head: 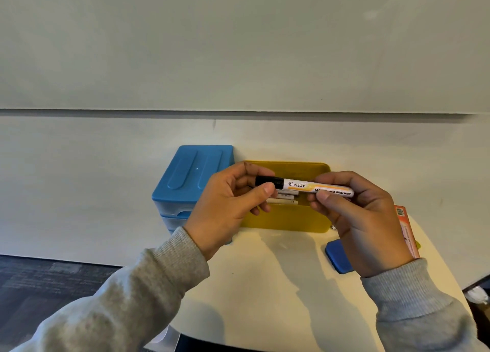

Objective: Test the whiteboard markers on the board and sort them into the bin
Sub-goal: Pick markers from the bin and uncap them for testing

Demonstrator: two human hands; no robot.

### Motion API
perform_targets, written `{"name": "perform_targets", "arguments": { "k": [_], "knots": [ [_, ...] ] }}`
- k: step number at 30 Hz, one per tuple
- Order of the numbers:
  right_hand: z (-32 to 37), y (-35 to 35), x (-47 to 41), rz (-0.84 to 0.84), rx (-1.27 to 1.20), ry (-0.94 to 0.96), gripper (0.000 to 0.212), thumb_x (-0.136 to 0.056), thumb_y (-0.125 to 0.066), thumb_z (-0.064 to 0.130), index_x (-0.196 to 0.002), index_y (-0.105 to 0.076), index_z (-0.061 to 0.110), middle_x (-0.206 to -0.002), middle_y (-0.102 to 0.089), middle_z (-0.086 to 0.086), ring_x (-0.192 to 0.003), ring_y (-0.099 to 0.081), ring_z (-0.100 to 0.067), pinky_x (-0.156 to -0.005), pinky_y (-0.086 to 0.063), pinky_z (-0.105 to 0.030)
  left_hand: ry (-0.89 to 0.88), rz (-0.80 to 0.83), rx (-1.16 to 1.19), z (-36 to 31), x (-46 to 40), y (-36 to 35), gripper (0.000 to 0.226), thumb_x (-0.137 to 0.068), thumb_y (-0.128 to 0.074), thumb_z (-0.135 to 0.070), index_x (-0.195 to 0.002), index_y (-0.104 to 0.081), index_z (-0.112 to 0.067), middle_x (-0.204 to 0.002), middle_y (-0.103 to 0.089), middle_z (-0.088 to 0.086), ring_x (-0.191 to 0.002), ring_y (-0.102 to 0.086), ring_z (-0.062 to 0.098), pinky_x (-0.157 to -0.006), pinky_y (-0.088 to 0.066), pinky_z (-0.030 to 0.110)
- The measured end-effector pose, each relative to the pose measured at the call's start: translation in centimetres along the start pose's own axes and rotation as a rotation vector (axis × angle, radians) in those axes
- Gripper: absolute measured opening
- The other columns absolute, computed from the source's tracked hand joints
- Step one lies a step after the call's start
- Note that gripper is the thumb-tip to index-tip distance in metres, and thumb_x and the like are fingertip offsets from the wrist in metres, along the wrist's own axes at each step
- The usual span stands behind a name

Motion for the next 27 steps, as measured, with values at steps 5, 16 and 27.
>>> {"name": "perform_targets", "arguments": {
  "k": [5,16,27],
  "knots": [
    [0.4,0.3,0.1,0.098,0.189,0.063,0.02,-0.081,-0.07,0.006,-0.1,-0.073,0.006,-0.089,-0.074,-0.012,-0.076,-0.067,-0.022,-0.062,-0.055,-0.025,-0.06,-0.011,-0.087,-0.2,0.0,0.2,0.026,-0.102,-0.048,-0.019,-0.108,-0.072,-0.011,-0.076,-0.069,0.001,-0.066,-0.059,0.012,-0.064,-0.05,0.022],
    [0.4,-1.2,0.2,0.307,0.417,0.192,0.014,-0.087,-0.07,0.024,-0.097,-0.07,0.014,-0.066,-0.046,0.003,-0.062,-0.043,-0.009,-0.057,-0.038,-0.019,-0.124,-0.183,-0.439,0.2,0.3,-0.1,0.052,-0.099,-0.035,-0.047,-0.052,-0.038,-0.025,-0.043,-0.04,-0.013,-0.045,-0.039,0.006,-0.049,-0.031,0.017],
    [1.2,-2.7,0.7,0.321,0.357,0.275,0.019,-0.084,-0.079,0.03,-0.086,-0.069,0.014,-0.065,-0.061,0.0,-0.058,-0.048,-0.017,-0.054,-0.041,-0.022,-0.227,-0.355,-0.349,-0.5,1.0,-1.0,0.057,-0.098,-0.035,-0.05,-0.051,-0.044,-0.02,-0.043,-0.041,-0.011,-0.044,-0.037,0.008,-0.044,-0.028,0.022]
  ]
}}
Point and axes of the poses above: each hand's wrist, its own x-axis away from the middle knuckle, its own y-axis out of the back of the hand, z = x × y, the point moved 2 cm from there along -x, towards the middle knuckle
